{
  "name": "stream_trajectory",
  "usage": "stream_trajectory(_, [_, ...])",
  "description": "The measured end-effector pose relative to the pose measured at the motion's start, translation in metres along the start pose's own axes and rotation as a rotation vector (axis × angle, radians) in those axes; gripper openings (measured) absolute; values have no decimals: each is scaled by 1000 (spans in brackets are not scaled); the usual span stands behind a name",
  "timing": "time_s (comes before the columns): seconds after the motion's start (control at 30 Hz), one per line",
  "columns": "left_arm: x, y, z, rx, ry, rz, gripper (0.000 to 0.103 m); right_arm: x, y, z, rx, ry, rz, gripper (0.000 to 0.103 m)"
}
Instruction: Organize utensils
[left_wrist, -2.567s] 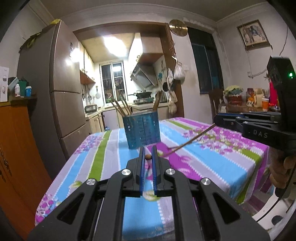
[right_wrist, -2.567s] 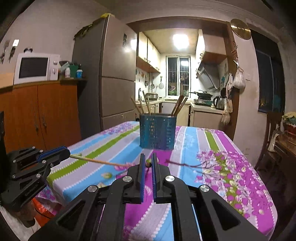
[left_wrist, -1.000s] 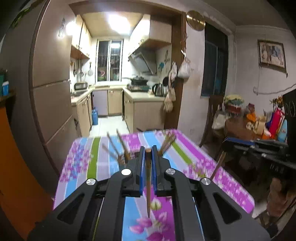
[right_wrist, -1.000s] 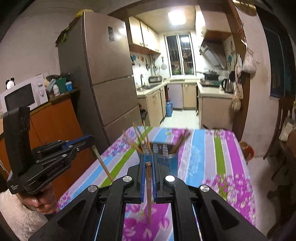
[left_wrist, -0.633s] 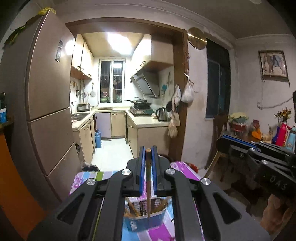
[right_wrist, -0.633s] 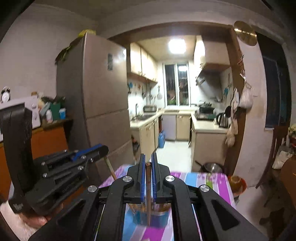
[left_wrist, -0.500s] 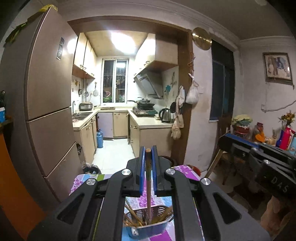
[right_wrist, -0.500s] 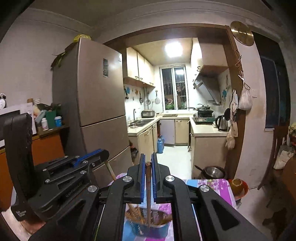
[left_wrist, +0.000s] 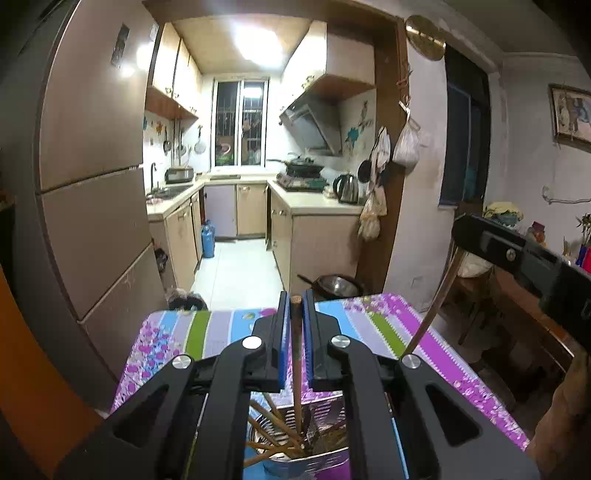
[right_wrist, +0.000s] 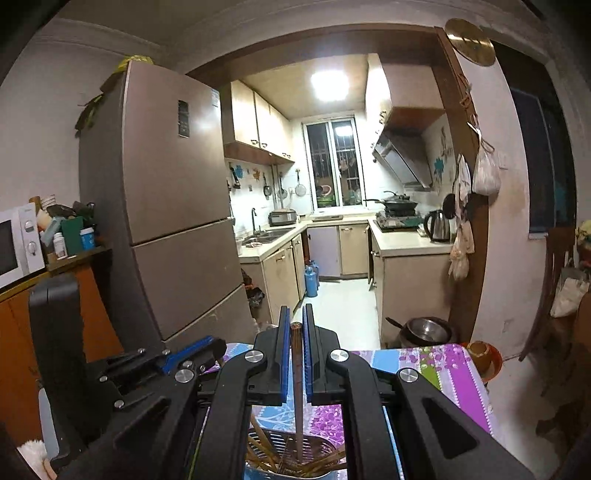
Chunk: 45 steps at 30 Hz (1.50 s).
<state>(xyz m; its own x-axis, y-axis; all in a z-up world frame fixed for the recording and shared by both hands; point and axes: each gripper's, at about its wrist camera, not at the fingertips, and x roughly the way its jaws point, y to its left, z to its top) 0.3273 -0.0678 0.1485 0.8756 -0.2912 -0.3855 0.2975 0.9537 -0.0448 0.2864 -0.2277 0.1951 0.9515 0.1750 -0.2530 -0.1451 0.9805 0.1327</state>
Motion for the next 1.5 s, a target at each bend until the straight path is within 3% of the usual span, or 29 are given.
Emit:
stream_trajectory(0.23, [25,2,-28,1,72,32,6,29,-3,-29,-1,81,-7,9])
stream_trajectory(0.3, [22,7,-29,-16,69,29,7,28,-4,-31,10,75,-1,23])
stream_trajectory(0.37, [18,11,-27,-39,60,43,16,26,-6,-32,23,72,-4,24])
stream_trajectory(0.5, [4,16,-25,-68,30,46,19,14,-9,-32,17,58,-4,24])
stream_trajectory(0.7, [-33,10,-22,-65,-43,109,40,-29,-28,-39,56,32,26,26])
stream_trajectory(0.73, [-42,6,-24,-48,-60,122,47,-41,-30,-42,54,23,21,29])
stream_trajectory(0.77, [-51,1,-27,-26,-77,143,56,-51,-32,-44,51,11,14,41])
stream_trajectory(0.8, [-62,-4,-32,-5,-95,171,60,-68,-35,-51,51,-10,8,59])
stream_trajectory(0.87, [-80,-10,-42,20,-132,208,73,-94,-39,-63,59,-40,-10,86])
stream_trajectory(0.93, [-103,-18,-56,43,-165,242,84,-123,-42,-80,58,-67,-31,96])
stream_trajectory(1.07, [-145,-35,-90,94,-218,327,97,-172,-41,-116,20,-81,-75,98])
stream_trajectory(1.17, [-168,-45,-111,118,-226,395,97,-204,-33,-150,-26,-68,-117,98])
stream_trajectory(1.3, [-191,-53,-143,58,-154,323,97,-233,-16,-195,-122,-18,-217,98])
stream_trajectory(1.37, [-197,-55,-162,25,-100,272,97,-237,-11,-210,-132,59,-204,98])
stream_trajectory(1.5, [-202,-67,-197,53,-52,256,97,-260,-5,-242,-71,101,-215,98])
